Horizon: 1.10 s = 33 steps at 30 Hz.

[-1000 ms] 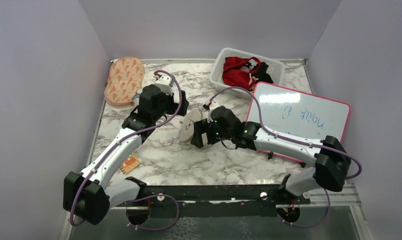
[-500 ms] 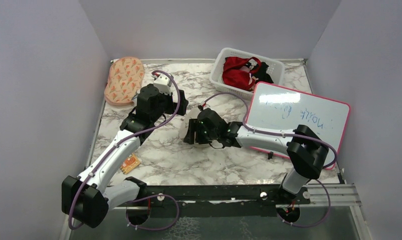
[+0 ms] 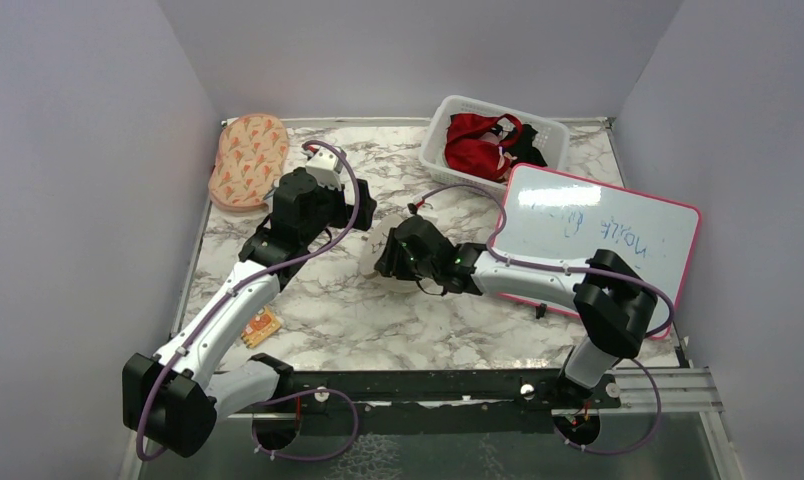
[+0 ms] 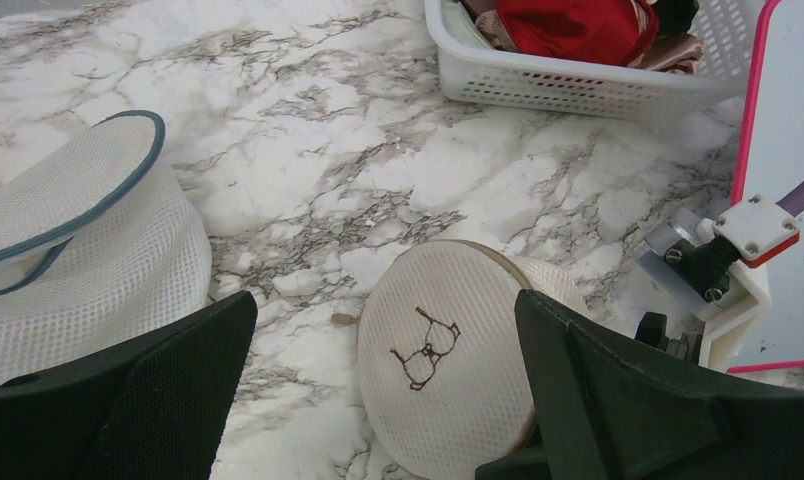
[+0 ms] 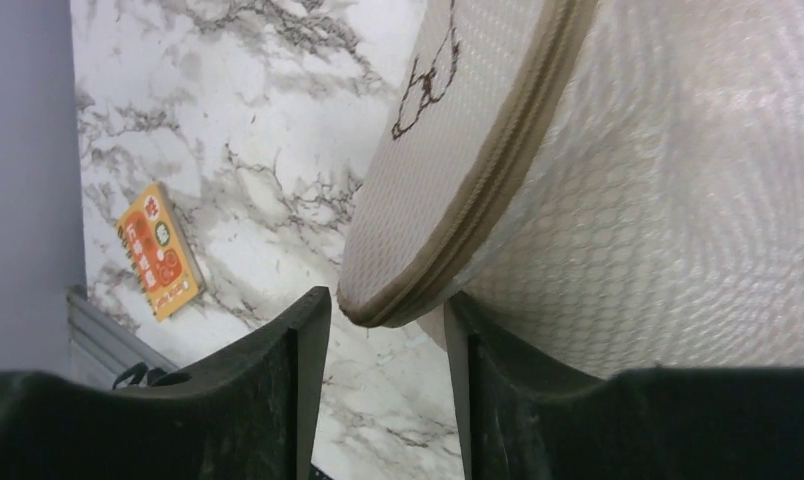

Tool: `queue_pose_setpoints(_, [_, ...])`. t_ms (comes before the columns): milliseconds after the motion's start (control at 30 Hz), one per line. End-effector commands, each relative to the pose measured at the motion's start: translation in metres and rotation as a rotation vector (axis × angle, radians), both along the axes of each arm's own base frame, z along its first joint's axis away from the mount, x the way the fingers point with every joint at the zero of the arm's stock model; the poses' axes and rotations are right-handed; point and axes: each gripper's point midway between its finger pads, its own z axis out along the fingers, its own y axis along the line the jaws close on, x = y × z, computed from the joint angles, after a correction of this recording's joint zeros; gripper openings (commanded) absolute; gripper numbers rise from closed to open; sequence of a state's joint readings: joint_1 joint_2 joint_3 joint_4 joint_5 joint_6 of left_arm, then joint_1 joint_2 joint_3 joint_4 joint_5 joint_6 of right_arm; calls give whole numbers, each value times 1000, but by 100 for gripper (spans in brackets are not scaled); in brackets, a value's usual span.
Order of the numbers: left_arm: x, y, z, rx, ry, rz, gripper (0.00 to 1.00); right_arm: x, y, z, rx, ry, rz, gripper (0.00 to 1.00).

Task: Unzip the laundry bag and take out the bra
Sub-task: Unzip the laundry bag at the center of the board.

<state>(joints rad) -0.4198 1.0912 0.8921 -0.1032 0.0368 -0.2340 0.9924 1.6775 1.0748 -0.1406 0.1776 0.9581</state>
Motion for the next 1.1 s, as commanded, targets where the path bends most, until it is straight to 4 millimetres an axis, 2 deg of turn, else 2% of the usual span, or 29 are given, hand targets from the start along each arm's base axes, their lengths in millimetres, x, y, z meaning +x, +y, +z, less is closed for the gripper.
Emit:
queue_pose_setpoints(0, [1,-4,9,-28,-21,-14,99,18,-16,-3,-46,-61,-60,35])
queue_pose_setpoints(167, [1,-5,9,-30,-22,-21,99,11,-15,17,-48,-133,85,18])
queue_pose_setpoints(267, [1,-10,4,-34,-5,-48,99,3,-14,37,-59,-220,251,3])
queue_pose_setpoints(300, [0,-13,2,-36,3,-63,99,1,-16,43,-66,-244,296,1])
queue_pose_setpoints(400, [-6,-32,1,-71,27,-167,99,-5,-29,55,-66,-301,426,1])
queue_pose_setpoints(500, [-25,-60,18,-155,-24,-366,99,-16,-42,62,-43,-330,583,1])
queue_pose_setpoints(600, [-43,-73,27,-198,-65,-493,99,-29,-52,71,0,-344,673,1])
queue_pose_setpoints(767, [-48,-77,23,-157,-66,-550,99,-43,-61,89,61,-382,759,1])
queue_pose_setpoints(867, [-49,-77,20,-122,-65,-559,99,-42,-67,97,76,-385,770,1])
queue_pose_setpoints(1067, [-56,-77,18,-69,-106,-606,99,-47,-72,100,74,-350,854,1])
